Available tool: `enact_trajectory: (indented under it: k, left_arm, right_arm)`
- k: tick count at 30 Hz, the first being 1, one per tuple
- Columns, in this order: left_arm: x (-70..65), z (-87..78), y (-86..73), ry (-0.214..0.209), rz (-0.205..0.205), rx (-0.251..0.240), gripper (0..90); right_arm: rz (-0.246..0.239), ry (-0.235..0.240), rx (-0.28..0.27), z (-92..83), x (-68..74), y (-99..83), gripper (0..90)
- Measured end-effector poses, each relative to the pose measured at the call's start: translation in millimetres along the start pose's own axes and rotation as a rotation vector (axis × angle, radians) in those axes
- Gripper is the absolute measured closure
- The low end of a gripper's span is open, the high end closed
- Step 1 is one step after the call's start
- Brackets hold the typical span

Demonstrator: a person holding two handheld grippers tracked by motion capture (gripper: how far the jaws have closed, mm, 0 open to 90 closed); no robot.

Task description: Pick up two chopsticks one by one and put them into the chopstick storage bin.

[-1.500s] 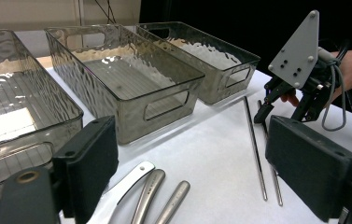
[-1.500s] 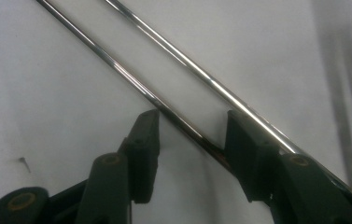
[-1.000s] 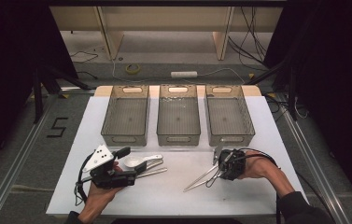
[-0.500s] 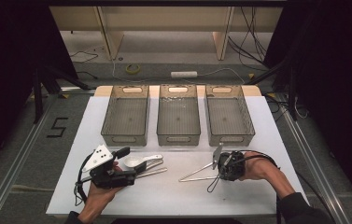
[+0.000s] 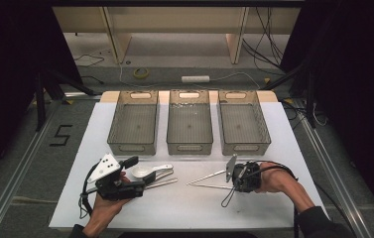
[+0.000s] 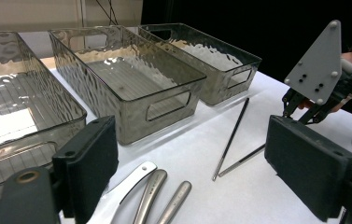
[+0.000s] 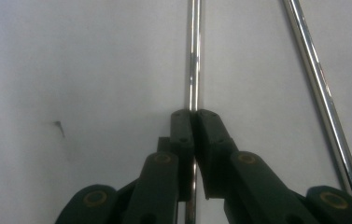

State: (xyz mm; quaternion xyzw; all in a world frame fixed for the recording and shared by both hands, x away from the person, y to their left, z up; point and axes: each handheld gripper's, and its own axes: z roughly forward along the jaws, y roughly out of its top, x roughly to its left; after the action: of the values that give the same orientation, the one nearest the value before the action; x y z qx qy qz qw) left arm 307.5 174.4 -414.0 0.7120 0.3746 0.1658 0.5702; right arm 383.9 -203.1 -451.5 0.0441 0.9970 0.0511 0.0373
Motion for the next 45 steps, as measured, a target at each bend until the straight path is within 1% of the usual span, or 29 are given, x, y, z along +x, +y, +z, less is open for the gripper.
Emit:
enact_trajectory:
  k: [1, 2, 3, 4, 5, 6, 8, 11, 14, 15, 17, 18, 20, 23, 26, 28, 29, 30, 31, 32, 34, 35, 36, 38, 39, 40, 41, 43, 45]
  left_arm:
    - [0.1, 0.2, 0.0, 0.0, -0.001, 0.003, 17.0]
    - [0.4, 0.6, 0.0, 0.0, -0.001, 0.009, 17.0]
    - [0.5, 1.7, -0.1, -0.001, -0.003, 0.01, 16.9]
    - [0.5, 2.8, -0.2, -0.007, -0.007, 0.022, 16.8]
    - [1.0, 4.0, -0.2, -0.022, -0.007, 0.039, 16.8]
    - [0.9, 5.9, -0.3, -0.032, -0.007, 0.054, 17.0]
    - [-0.5, 10.0, -0.8, -0.054, -0.001, 0.09, 18.1]
    - [-3.6, 18.5, -1.2, -0.074, 0.032, 0.146, 19.1]
    - [-5.4, 27.4, 0.3, -0.109, 0.039, 0.2, 20.4]
    - [-6.4, 30.0, 0.8, -0.11, 0.055, 0.214, 20.9]
    - [-9.5, 34.5, 2.0, -0.115, 0.101, 0.256, 24.9]
    - [-11.1, 37.2, 2.6, -0.116, 0.124, 0.277, 25.3]
    - [-14.3, 43.8, 4.0, -0.126, 0.141, 0.325, 25.5]
    - [-20.2, 54.2, 6.1, -0.141, 0.17, 0.38, 26.0]
    - [-27.7, 64.0, 7.6, -0.164, 0.214, 0.432, 29.6]
    - [-30.6, 69.8, 8.9, -0.19, 0.223, 0.482, 30.5]
    - [-31.6, 73.1, 9.0, -0.198, 0.233, 0.51, 30.7]
    - [-33.1, 75.7, 9.0, -0.202, 0.247, 0.529, 31.5]
    - [-36.1, 80.4, 9.0, -0.211, 0.265, 0.548, 32.6]
    - [-36.1, 80.4, 9.0, -0.211, 0.265, 0.548, 33.5]
    - [-39.5, 84.0, 9.6, -0.232, 0.293, 0.569, 35.7]
    - [-41.6, 85.8, 9.8, -0.24, 0.31, 0.58, 36.9]
    - [-45.8, 89.2, 9.6, -0.266, 0.338, 0.605, 37.4]
    - [-47.6, 90.5, 9.2, -0.275, 0.347, 0.614, 38.4]
    - [-49.3, 91.9, 8.7, -0.279, 0.355, 0.621, 39.7]
    - [-51.0, 93.5, 8.0, -0.279, 0.36, 0.626, 42.0]
    - [-52.5, 95.4, 7.1, -0.282, 0.361, 0.634, 42.0]
    - [-55.4, 98.9, 5.7, -0.289, 0.388, 0.66, 44.0]
    - [-58.9, 102.3, 3.8, -0.293, 0.405, 0.672, 46.0]
  right_arm:
    - [-0.016, -0.008, -0.013, -1.0, -0.7, -0.1, 85.9]
    - [-0.016, -0.008, -0.013, -1.0, -0.7, -0.1, 85.9]
    - [-0.012, -0.003, -0.038, -5.0, 0.7, -0.8, 86.0]
    - [-0.009, -0.005, -0.035, -7.8, 2.3, -0.5, 86.0]
    - [-0.009, -0.005, -0.035, -7.8, 2.3, -0.5, 86.0]
    - [-0.019, -0.019, -0.043, -12.7, 4.6, 0.8, 86.0]
    - [-0.025, -0.035, -0.079, -17.2, 6.7, 3.2, 86.0]
    - [-0.042, -0.056, -0.095, -23.4, 12.1, 9.6, 86.0]
    - [-0.054, -0.061, -0.102, -28.3, 16.8, 17.1, 86.0]
    - [-0.044, -0.061, -0.108, -30.1, 18.2, 19.3, 86.0]
    - [-0.051, -0.068, -0.134, -32.3, 18.1, 23.1, 86.0]
    - [-0.053, -0.07, -0.132, -33.7, 18.4, 25.1, 86.0]
    - [-0.05, -0.064, -0.135, -33.9, 19.3, 26.9, 86.0]
    - [-0.066, -0.082, -0.132, -33.1, 21.6, 32.7, 86.0]
    - [-0.076, -0.09, -0.136, -33.0, 24.8, 38.1, 86.0]
    - [-0.097, -0.096, -0.139, -32.2, 28.3, 43.9, 86.0]
    - [-0.093, -0.095, -0.138, -31.8, 30.1, 45.7, 86.0]
    - [-0.106, -0.101, -0.135, -31.9, 30.8, 47.4, 86.0]
    - [-0.106, -0.097, -0.134, -32.2, 32.2, 49.0, 86.0]
    - [-0.115, -0.097, -0.142, -31.8, 32.8, 50.2, 86.0]
    - [-0.12, -0.099, -0.146, -32.2, 34.6, 52.4, 86.0]
    - [-0.124, -0.102, -0.145, -32.6, 35.1, 53.3, 86.0]
    - [-0.121, -0.1, -0.144, -33.3, 36.1, 54.4, 86.0]
    - [-0.123, -0.097, -0.145, -33.1, 36.9, 55.2, 86.0]
    - [-0.136, -0.101, -0.149, -32.5, 36.9, 56.1, 86.0]
    - [-0.145, -0.098, -0.137, -31.9, 38.1, 58.0, 86.0]
    - [-0.145, -0.098, -0.137, -31.9, 38.1, 58.0, 86.0]
    - [-0.147, -0.1, -0.139, -30.8, 39.6, 59.7, 86.0]
    - [-0.156, -0.096, -0.129, -31.6, 41.2, 62.1, 86.0]
